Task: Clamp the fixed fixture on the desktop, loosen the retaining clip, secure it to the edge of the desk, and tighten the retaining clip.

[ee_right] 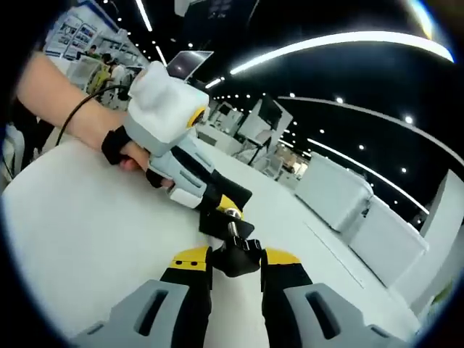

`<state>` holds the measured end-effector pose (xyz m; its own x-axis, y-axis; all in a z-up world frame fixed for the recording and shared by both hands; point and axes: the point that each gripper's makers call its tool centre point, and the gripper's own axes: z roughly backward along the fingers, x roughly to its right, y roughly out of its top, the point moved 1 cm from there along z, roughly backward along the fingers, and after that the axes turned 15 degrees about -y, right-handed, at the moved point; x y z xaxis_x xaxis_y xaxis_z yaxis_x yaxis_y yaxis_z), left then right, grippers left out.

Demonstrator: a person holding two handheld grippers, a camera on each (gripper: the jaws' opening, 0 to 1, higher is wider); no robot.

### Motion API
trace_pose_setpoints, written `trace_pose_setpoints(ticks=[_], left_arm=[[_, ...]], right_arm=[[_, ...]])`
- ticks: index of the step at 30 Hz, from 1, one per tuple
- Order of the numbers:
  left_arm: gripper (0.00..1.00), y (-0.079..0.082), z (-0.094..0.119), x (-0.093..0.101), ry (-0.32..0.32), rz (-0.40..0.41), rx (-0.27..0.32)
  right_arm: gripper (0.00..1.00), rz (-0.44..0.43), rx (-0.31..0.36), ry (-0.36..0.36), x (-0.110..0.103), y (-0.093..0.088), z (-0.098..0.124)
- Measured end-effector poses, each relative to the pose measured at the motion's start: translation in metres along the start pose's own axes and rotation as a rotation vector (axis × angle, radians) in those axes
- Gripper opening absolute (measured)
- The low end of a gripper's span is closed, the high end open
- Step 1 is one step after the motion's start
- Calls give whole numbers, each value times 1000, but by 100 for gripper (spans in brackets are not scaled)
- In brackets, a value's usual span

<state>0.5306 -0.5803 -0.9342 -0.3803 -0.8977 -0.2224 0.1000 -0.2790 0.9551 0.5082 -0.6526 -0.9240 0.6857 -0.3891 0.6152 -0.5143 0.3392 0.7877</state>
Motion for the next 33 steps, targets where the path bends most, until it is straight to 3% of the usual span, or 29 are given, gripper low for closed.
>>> trace_pose_setpoints(ticks=[9,15,20,25,26,27,28,33], left_arm=[[9,0,0,0,2,1,0],[9,0,1,-1,5,5,0],[9,0,1,-1,6,6,0],[9,0,1,-1,7,2,0],[9,0,1,-1,8,3,0],[9,0,1,-1,7,-6,-1],[9,-1,1,-1,7,0,-2],[9,0,1,-1,8,0,-1]], right_arm=[[26,169,12,-28,0,5,-2],[25,384,63,-48,-3,11,-1],[25,459,72,-53,-5,12,-2],[24,687,106,-59,-11,15,-1],[19,740,113,-45,-16,14,-1],[19,783,131,-86,-15,17,-1],[19,829,116,-59,-21,11,0],[19,723,105,-57,-20,13,3]])
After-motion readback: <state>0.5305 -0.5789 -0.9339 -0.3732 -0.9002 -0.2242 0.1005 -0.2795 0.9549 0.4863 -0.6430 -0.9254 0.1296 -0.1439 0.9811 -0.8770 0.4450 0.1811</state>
